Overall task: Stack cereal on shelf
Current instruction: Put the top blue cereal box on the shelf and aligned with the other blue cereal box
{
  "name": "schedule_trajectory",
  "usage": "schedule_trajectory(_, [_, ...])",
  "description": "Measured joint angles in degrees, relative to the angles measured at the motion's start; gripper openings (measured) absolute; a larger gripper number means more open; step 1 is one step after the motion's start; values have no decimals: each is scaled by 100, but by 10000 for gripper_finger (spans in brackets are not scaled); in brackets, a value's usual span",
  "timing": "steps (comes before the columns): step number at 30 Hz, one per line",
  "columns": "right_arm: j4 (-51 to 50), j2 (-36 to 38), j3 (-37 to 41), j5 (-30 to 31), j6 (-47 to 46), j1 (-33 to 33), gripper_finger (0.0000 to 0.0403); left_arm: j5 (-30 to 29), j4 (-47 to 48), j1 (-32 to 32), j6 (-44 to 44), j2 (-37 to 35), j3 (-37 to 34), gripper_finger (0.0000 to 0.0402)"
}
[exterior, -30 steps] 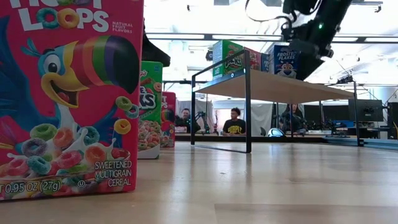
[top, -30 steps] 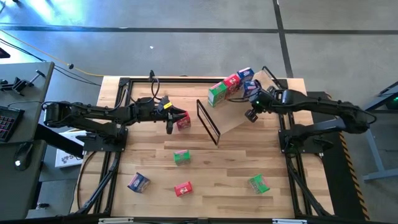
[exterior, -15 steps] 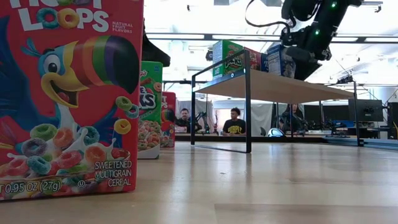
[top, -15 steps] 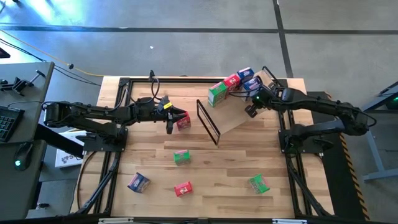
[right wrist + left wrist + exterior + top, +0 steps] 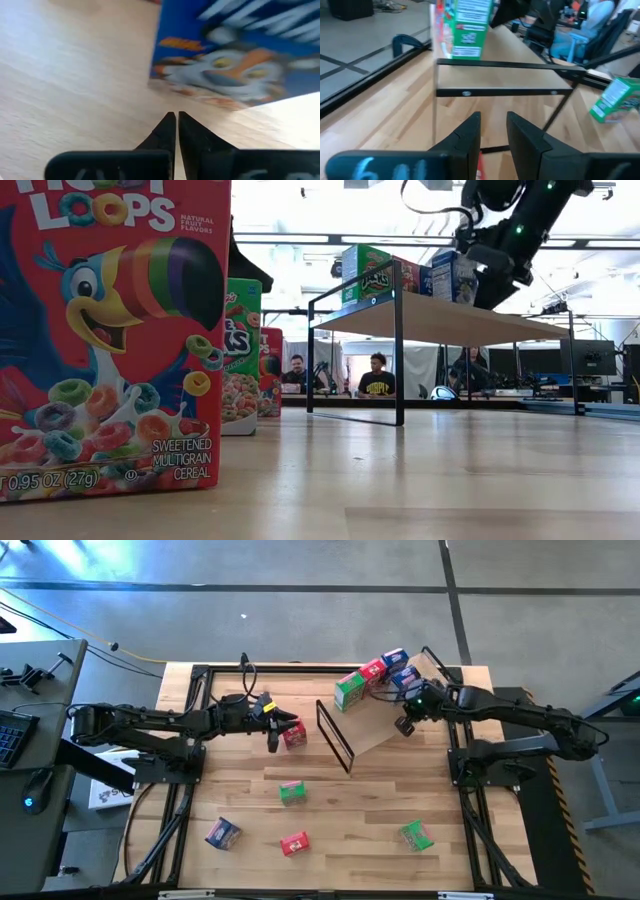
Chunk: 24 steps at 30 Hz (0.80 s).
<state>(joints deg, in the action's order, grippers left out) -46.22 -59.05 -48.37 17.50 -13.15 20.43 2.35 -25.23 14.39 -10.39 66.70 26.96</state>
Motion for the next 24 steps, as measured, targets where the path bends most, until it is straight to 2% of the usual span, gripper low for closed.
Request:
schedule_trajectory(5, [576,17,300,48,-35,-109,1,257,-1,146,-11,0,0,55])
schedule_trajectory(12, [973,7,419,63,75,-18,1,275,-3,181,-48,0,0,18])
schedule_trajectory(24, [1047,416,426,-48,57,-18,1,291,-18,181,-57,0,0,10])
